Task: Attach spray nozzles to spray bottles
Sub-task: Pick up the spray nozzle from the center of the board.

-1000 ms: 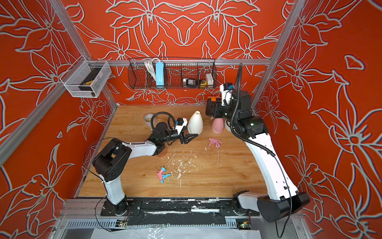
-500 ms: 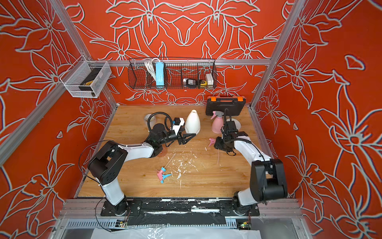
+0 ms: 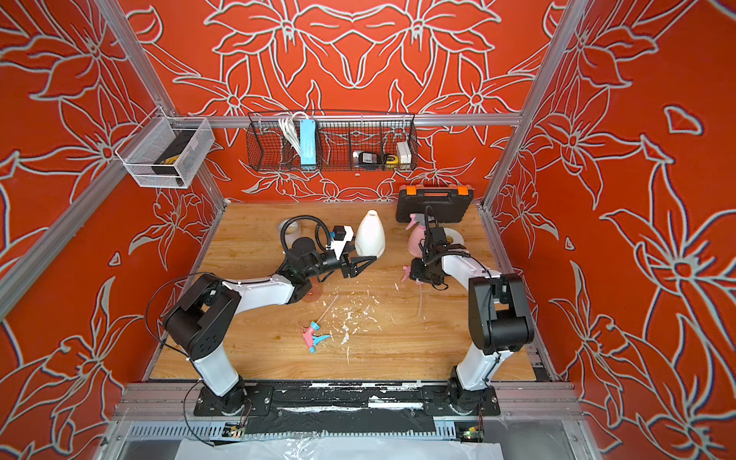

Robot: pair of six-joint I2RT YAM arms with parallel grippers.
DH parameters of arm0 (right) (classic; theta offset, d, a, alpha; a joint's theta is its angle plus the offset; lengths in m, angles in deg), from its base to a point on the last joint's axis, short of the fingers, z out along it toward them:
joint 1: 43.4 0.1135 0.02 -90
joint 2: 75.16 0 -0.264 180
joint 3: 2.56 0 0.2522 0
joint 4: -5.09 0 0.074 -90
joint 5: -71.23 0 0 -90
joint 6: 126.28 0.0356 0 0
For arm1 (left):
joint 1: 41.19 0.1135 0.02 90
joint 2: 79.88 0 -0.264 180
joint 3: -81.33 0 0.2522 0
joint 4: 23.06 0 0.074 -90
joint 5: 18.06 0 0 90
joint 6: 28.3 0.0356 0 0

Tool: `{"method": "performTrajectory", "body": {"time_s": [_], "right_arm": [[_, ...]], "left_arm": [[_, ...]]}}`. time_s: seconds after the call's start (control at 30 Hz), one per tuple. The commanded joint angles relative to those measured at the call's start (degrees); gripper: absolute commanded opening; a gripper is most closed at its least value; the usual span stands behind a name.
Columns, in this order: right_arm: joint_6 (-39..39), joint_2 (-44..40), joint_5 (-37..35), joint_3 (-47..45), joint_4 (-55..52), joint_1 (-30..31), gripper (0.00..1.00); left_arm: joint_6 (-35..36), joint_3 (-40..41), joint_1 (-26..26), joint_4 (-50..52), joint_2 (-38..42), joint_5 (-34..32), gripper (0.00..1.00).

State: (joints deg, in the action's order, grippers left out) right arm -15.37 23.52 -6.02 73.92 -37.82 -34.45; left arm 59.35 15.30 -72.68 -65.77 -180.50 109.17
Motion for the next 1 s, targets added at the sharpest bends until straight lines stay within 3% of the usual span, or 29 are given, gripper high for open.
{"method": "performTrajectory", "body": {"time_s": [0.0,0.23,0.4,0.73,0.83,0.97], "right_arm": [[-1.6,2.4,-2.3,2.0,-0.2,-0.1,0.56],[-1.1,4.4,-0.8,2.8,1.5,0.1,0.4],[-0.8,5.9,-1.3,3.7,1.1,0.8,0.41],[-0.3,6.6,-4.8,3.6,0.6,3.0,0.57],[-0.4,6.5,-5.4,3.3,0.6,3.3,0.54],[-0.1,6.4,-5.5,2.9,1.2,3.6,0.43]], "left_arm": [[0.6,-1.8,0.3,-0.8,1.6,1.1,0.49],[-0.2,-2.8,0.3,-0.1,1.0,0.8,0.49],[-0.6,-2.6,0.3,-0.2,0.9,1.0,0.49],[0.4,-2.2,0.3,0.6,1.7,0.8,0.49],[0.7,-2.2,0.2,0.9,1.7,0.8,0.49],[0.7,-2.1,0.3,0.9,1.8,0.9,0.49]]}}
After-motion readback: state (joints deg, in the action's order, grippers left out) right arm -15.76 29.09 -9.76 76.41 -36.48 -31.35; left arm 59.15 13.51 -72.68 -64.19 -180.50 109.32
